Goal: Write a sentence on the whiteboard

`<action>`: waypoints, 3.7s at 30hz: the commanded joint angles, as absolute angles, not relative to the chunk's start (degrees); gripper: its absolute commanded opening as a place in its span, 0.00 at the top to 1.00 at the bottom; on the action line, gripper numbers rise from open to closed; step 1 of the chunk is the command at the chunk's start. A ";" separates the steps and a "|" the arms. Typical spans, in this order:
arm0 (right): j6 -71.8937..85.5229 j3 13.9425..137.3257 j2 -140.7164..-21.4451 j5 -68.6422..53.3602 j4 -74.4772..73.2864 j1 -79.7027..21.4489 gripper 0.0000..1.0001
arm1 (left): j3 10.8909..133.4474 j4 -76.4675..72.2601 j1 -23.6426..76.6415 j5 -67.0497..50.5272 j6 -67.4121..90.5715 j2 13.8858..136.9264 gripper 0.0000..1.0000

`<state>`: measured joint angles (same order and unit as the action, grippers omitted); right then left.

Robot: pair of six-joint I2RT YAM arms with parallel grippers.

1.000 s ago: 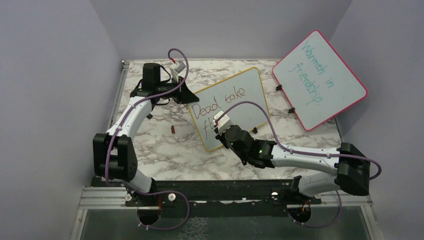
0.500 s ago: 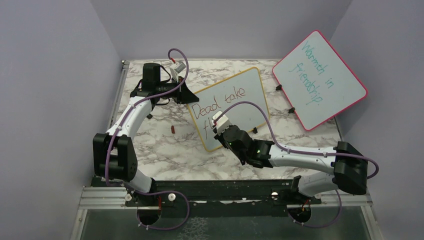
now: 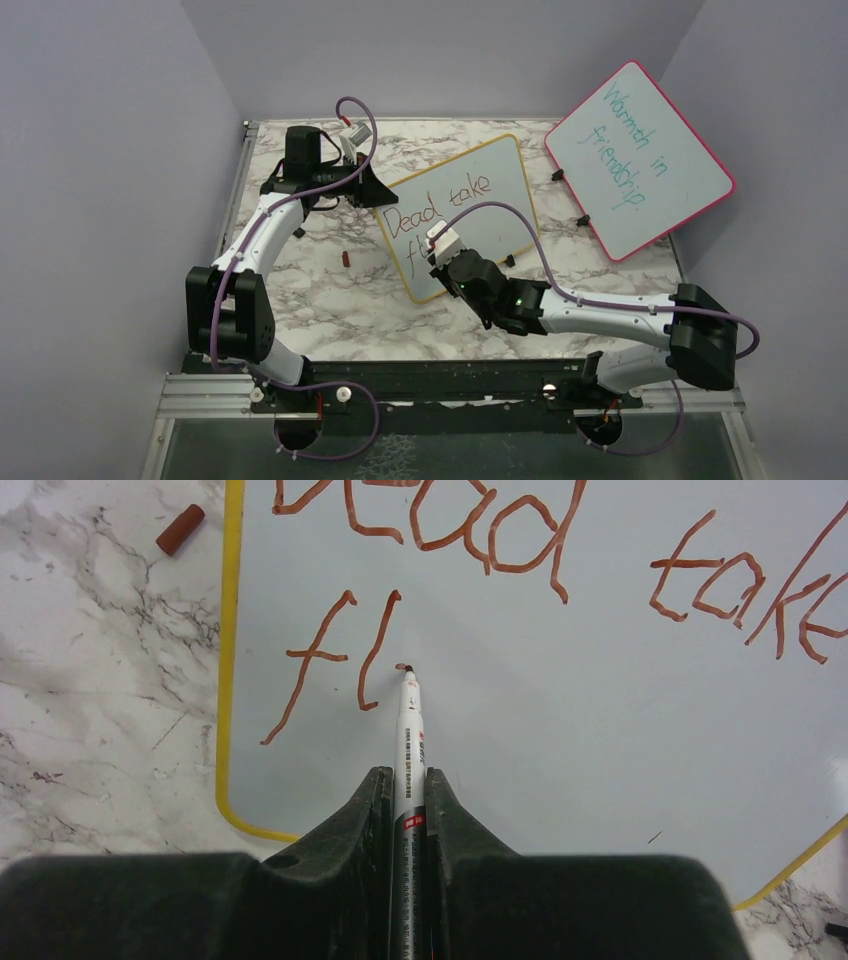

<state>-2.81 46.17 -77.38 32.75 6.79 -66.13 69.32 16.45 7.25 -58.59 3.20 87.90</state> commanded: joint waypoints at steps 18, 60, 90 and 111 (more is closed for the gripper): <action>-1.27 45.43 -76.52 30.59 5.48 -65.65 1.00 | 68.20 19.07 6.18 -46.14 -1.45 90.44 1.00; 3.14 44.83 -74.97 29.63 -0.61 -65.73 0.99 | 68.12 19.07 6.24 -46.03 -1.49 90.54 1.00; 0.79 43.51 -75.60 36.48 8.62 -65.58 0.99 | 68.20 19.05 6.15 -46.05 -1.49 90.59 1.00; 0.53 45.24 -77.85 37.40 11.78 -65.13 1.00 | 68.12 19.07 6.19 -45.97 -1.49 90.44 1.00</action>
